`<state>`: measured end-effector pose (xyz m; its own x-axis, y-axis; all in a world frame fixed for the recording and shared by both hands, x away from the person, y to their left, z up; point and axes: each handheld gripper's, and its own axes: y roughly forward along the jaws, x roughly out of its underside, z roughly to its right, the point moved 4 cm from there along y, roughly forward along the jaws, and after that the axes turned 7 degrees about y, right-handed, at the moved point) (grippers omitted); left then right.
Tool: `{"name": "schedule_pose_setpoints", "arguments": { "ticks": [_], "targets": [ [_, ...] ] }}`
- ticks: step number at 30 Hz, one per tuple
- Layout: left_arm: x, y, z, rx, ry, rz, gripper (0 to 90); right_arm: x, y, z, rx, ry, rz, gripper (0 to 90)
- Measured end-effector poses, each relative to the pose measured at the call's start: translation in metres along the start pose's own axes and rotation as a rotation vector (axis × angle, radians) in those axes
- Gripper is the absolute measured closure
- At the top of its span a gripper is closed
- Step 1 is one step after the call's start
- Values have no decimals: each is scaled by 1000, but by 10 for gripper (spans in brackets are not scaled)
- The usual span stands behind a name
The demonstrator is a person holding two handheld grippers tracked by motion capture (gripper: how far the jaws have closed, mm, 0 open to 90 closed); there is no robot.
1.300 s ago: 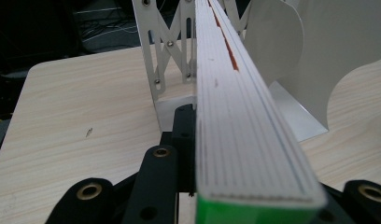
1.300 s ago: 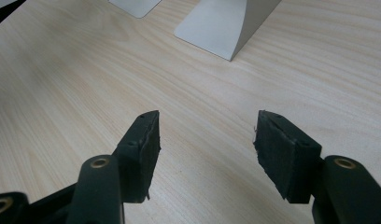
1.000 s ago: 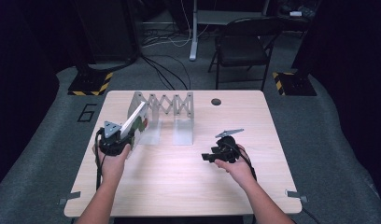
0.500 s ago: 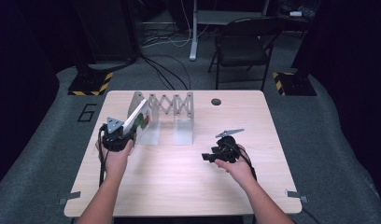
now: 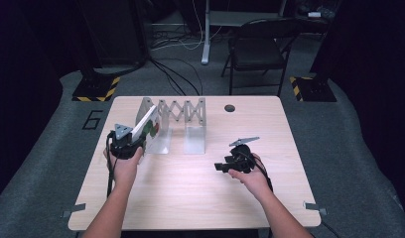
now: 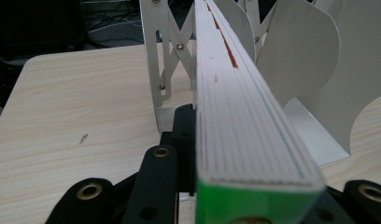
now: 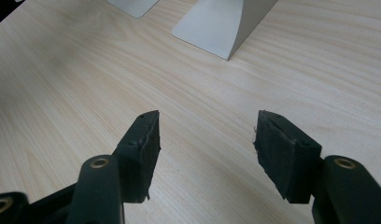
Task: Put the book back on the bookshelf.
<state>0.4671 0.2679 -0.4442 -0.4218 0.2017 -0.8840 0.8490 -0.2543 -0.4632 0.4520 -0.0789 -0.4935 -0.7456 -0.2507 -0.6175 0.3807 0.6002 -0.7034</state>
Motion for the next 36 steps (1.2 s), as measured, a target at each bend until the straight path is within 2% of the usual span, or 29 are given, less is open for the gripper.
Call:
{"name": "schedule_pose_setpoints", "arguments": {
  "ticks": [12,19,20,22,23,26,28,36],
  "targets": [
    [-1,6,4,1,-2,-8,754,0,0,1,0,-8,3,402],
    [0,11,6,-7,-16,-7,754,0,-1,1,-3,-5,3,402],
    [0,12,5,-10,-6,-8,755,0,-1,1,-3,-4,3,402],
    [1,14,6,-11,-17,-9,754,0,-1,1,-3,-4,3,402],
    [1,14,5,-13,-6,-13,754,0,-1,1,-3,-4,3,402],
    [2,17,6,-14,-20,-16,754,0,0,2,-2,-10,7,402],
    [2,18,6,-17,-13,-15,754,0,-1,1,-2,-5,3,402],
    [3,24,9,-11,-16,-23,754,0,0,2,-1,-11,7,402]
  ]
}}
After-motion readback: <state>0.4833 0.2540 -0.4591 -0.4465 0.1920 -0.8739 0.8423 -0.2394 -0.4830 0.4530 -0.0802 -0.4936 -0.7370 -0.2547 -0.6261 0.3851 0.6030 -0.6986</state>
